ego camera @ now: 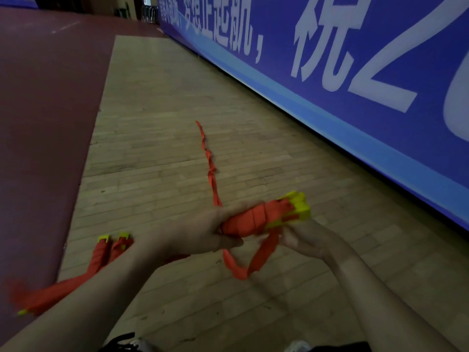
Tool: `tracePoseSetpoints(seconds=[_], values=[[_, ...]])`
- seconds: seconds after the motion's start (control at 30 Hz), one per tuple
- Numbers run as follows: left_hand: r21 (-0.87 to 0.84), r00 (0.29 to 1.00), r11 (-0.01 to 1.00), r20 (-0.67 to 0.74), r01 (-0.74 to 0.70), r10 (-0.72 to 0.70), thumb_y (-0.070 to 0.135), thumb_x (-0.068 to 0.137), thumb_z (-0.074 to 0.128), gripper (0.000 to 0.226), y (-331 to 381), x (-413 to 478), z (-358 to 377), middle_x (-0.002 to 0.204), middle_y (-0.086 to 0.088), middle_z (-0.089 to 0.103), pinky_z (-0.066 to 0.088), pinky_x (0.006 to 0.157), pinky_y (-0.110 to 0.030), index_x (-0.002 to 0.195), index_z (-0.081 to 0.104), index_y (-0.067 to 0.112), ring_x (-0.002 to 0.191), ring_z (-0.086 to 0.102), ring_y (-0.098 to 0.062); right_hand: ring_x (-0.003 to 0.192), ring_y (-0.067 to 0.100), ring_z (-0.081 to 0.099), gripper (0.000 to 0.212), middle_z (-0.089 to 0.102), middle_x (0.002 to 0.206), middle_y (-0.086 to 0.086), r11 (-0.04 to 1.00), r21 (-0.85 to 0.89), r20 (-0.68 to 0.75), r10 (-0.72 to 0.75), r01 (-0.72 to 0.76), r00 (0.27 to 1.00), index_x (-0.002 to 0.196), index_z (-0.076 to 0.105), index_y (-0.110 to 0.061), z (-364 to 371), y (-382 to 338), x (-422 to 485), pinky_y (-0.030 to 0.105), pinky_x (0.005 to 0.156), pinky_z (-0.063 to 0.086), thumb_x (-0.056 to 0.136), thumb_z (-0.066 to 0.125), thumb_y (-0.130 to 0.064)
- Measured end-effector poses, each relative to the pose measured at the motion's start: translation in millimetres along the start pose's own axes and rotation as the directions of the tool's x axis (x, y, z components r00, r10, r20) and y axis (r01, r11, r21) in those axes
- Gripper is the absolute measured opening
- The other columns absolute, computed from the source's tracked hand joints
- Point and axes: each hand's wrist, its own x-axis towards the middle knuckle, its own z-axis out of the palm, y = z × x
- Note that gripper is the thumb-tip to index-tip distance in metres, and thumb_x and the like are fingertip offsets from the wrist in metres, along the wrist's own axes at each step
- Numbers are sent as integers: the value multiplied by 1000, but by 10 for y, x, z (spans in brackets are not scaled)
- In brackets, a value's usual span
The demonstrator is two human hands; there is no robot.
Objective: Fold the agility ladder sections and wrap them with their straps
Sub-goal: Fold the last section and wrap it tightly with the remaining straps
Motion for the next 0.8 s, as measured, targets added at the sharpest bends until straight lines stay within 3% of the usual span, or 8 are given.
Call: tracePoseSetpoints(seconds=[0.07, 0.2, 0.27, 0.33, 0.47, 0.53, 0.63, 0.8], values=[[-126, 996, 989, -26, 82, -86, 4, 86, 67, 81, 4, -14, -55, 88, 5, 61, 47, 57, -16, 132, 24, 54, 57, 56, -1, 78, 10, 68, 36, 71, 85, 4, 989, -30, -13, -148, 147, 989, 78, 77, -12, 70, -105, -54, 31, 83, 52, 87, 49, 9], [-149, 986, 975, 47, 163, -158, 3, 85, 68, 84, -15, -36, -86, 78, 3, 59, 48, 52, -24, 126, 25, 62, 55, 54, -10, 102, 5, 65, 45, 72, 104, -6, 941, -183, 155, -257, 283, 954, 115, 65, -10, 155, -171, -157, 24, 91, 50, 77, 58, 13], [-149, 979, 971, 111, 185, -170, 4, 85, 68, 84, 8, -39, -98, 85, -9, 62, 49, 53, -26, 127, 25, 63, 55, 54, -11, 94, -5, 64, 38, 74, 95, -12, 882, -402, 187, -182, 245, 965, 108, 65, -11, 194, -113, -178, 18, 84, 51, 78, 65, 14], [-161, 971, 960, 119, 227, -210, 5, 85, 68, 84, 10, -42, -115, 85, -15, 63, 50, 54, -28, 127, 25, 64, 56, 55, -12, 98, -1, 62, 27, 73, 104, 0, 833, -496, 167, -185, 245, 968, 103, 67, -4, 264, -44, -142, 22, 89, 51, 79, 70, 7], [-270, 958, 920, 111, 283, -263, 0, 85, 67, 80, 31, -55, -133, 64, 7, 63, 48, 52, -28, 122, 31, 60, 56, 54, -16, 94, -11, 60, 28, 71, 96, -20, 823, -471, 146, -282, 317, 948, 104, 63, -17, 367, 19, -82, 11, 84, 45, 87, 60, 6], [-321, 958, 903, 125, 285, -258, -2, 84, 67, 79, 37, -66, -153, 65, 9, 65, 48, 50, -27, 126, 34, 56, 55, 54, -16, 97, -9, 60, 23, 69, 105, -9, 843, -455, 161, -241, 288, 957, 107, 62, -17, 391, -11, -83, 11, 87, 43, 93, 54, 0], [-345, 945, 879, 126, 328, -303, -2, 83, 68, 78, -11, -69, -190, 63, 8, 65, 47, 49, -25, 128, 34, 52, 52, 55, -13, 104, 17, 66, 21, 69, 110, 16, 875, -419, 238, -151, 241, 959, 109, 65, -6, 346, -27, -74, 27, 96, 48, 95, 53, -15], [-387, 938, 854, 153, 348, -312, -3, 82, 69, 80, -56, -62, -178, 74, 3, 66, 50, 50, -28, 130, 36, 51, 56, 55, -20, 88, 13, 70, 21, 74, 89, 3, 928, -325, 206, -119, 183, 971, 97, 68, -9, 371, -38, -111, 21, 81, 51, 93, 50, 0]])
